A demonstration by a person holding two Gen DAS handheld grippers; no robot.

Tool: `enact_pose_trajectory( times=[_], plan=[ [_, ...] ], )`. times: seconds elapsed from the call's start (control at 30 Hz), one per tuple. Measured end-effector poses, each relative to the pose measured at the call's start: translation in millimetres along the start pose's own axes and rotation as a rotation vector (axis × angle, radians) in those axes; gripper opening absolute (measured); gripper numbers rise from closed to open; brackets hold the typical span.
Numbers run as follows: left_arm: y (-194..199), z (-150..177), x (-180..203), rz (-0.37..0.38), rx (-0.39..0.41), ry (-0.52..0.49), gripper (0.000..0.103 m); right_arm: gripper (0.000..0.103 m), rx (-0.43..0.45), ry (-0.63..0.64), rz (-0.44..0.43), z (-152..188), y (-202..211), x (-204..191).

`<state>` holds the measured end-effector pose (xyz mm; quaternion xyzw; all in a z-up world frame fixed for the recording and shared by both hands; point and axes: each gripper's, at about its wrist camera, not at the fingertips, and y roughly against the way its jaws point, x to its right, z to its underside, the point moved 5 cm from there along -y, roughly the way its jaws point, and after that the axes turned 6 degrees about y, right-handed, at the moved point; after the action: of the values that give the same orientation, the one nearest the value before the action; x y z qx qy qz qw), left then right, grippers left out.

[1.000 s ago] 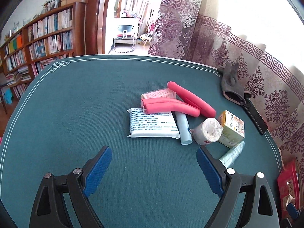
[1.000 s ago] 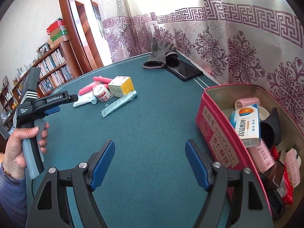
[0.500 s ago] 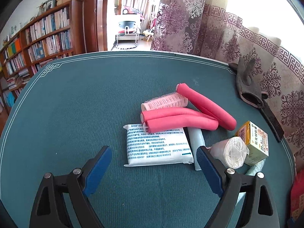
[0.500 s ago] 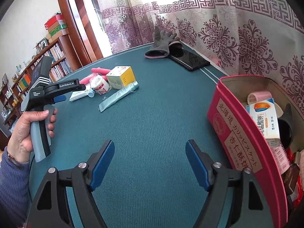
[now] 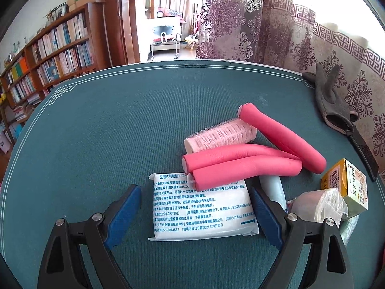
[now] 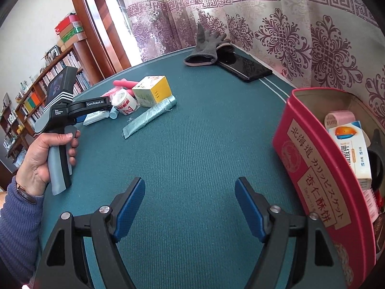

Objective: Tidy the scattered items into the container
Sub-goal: 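Move both open tools back over the remaining items on the table, then grasp the white gauze packet with the left tool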

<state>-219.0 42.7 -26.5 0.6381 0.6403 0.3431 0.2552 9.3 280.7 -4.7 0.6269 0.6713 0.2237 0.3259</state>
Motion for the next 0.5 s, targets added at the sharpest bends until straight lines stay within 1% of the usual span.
enact_pose_trajectory(
  times=[0.07, 0.13, 0.2, 0.3, 0.5],
  plan=[
    [1, 2, -3, -0.003, -0.001, -0.004, 0.092, 0.080, -0.002, 0.002, -0.002, 0, -1, -1],
    [4, 5, -6, -0.003, -0.001, -0.019, 0.088, 0.080, -0.004, 0.004, -0.004, 0, -1, -1],
    [9, 8, -9, -0.008, 0.004, -0.030, 0.075, 0.080, -0.003, 0.006, -0.006, 0, -1, -2],
    [16, 15, -14, 0.010, 0.004, -0.034, 0.073, 0.080, -0.005, 0.010, -0.011, 0, -2, -4],
    [33, 35, -23, 0.030, 0.003, -0.053, 0.072, 0.080, -0.009, 0.025, -0.017, 0, -4, -11]
  ],
)
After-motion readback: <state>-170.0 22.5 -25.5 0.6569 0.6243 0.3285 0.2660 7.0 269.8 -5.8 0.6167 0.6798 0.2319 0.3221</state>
